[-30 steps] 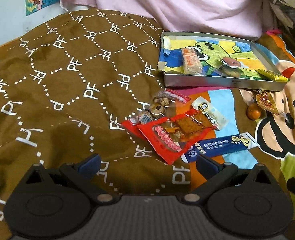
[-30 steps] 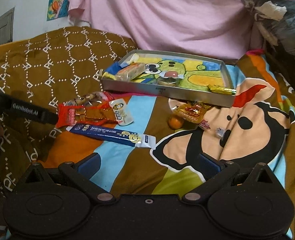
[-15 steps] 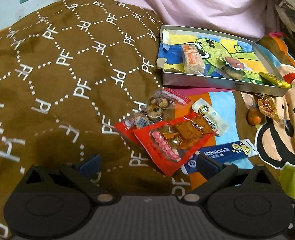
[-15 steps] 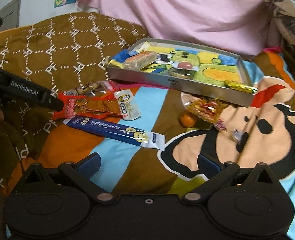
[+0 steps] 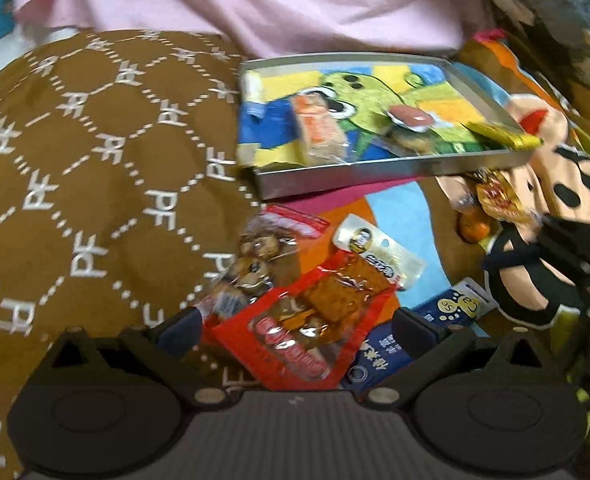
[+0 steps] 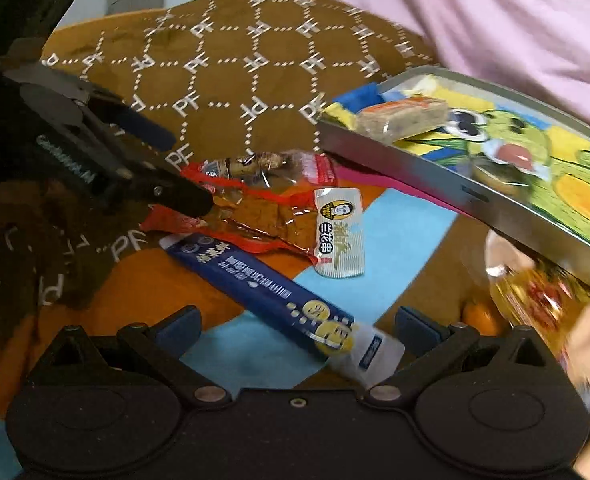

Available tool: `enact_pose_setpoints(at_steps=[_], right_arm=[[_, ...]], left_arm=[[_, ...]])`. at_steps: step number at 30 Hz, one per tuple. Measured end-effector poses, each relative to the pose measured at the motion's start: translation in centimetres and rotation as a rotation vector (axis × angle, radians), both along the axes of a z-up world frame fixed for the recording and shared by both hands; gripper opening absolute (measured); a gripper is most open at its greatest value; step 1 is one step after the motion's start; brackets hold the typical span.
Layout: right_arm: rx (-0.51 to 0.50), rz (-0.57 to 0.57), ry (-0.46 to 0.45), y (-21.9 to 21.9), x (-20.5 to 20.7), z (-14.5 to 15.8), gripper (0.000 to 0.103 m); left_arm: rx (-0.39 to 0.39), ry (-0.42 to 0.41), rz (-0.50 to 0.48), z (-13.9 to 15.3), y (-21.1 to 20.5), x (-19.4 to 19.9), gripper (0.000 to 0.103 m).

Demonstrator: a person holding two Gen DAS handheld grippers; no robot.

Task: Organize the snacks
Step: 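Lower left tool onto red tofu-strip pack while right tool lowers onto blue stick, then close left tool on red tofu-strip pack while right tool closes on blue stick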

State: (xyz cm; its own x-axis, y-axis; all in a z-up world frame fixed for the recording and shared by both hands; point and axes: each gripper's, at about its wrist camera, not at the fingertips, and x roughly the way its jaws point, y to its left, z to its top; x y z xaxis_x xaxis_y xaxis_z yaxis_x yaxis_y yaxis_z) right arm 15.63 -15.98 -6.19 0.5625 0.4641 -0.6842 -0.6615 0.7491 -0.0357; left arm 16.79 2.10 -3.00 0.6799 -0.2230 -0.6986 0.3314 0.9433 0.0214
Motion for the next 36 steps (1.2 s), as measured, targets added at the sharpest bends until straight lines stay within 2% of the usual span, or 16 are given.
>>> enact_pose_setpoints(at_steps=[4, 10, 12, 14, 17, 20, 25, 29, 30, 32, 34, 36], right_arm=[[0.000, 0.068, 0.037, -0.2, 2.4, -0.9, 0.100], [0.000, 0.162, 0.081, -0.1, 3.1, -2.1, 0.085], [0.009, 0.168, 0.079, -0.4, 2.8, -2.1, 0.078], [0.019, 0.165, 0.088, -0.9, 2.7, -2.1, 0.064], [0.014, 0.159, 0.095, -1.7, 2.1, -1.9, 0.051], [-0.007, 0.145, 0.098, -2.8, 0.8, -1.5, 0.046], [-0.083, 0.076, 0.090, -4.1, -2.2, -0.2, 0.045], [-0.132, 0.047, 0.126, -5.0, -4.0, 0.8, 0.046], [-0.130, 0.043, 0.133, -5.2, -4.3, 1.0, 0.048], [-0.109, 0.051, 0.131, -5.5, -4.7, 1.1, 0.063], [-0.090, 0.054, 0.116, -5.4, -4.5, 0.8, 0.069], [-0.073, 0.046, 0.108, -4.9, -3.8, 0.4, 0.070]], left_arm=[[0.010, 0.019, -0.049, -0.4, -0.7, 1.0, 0.103], [-0.001, 0.049, -0.091, -0.5, -0.8, 1.9, 0.103], [0.005, 0.051, -0.115, -0.6, -0.9, 1.9, 0.103], [0.014, 0.050, -0.140, -0.5, -1.2, 1.8, 0.103], [0.011, 0.054, -0.175, -0.4, -1.4, 1.7, 0.103], [0.003, 0.057, -0.205, -0.3, -1.4, 1.6, 0.103], [0.039, 0.034, -0.262, -0.3, -2.2, 2.0, 0.103], [0.117, 0.016, -0.346, -0.8, -3.6, 2.5, 0.103], [0.135, 0.016, -0.362, -0.9, -3.8, 2.7, 0.103], [0.163, 0.022, -0.388, -1.4, -4.2, 3.3, 0.103], [0.177, 0.029, -0.389, -1.7, -4.4, 4.0, 0.103], [0.176, 0.049, -0.401, -1.9, -4.5, 4.7, 0.102]])
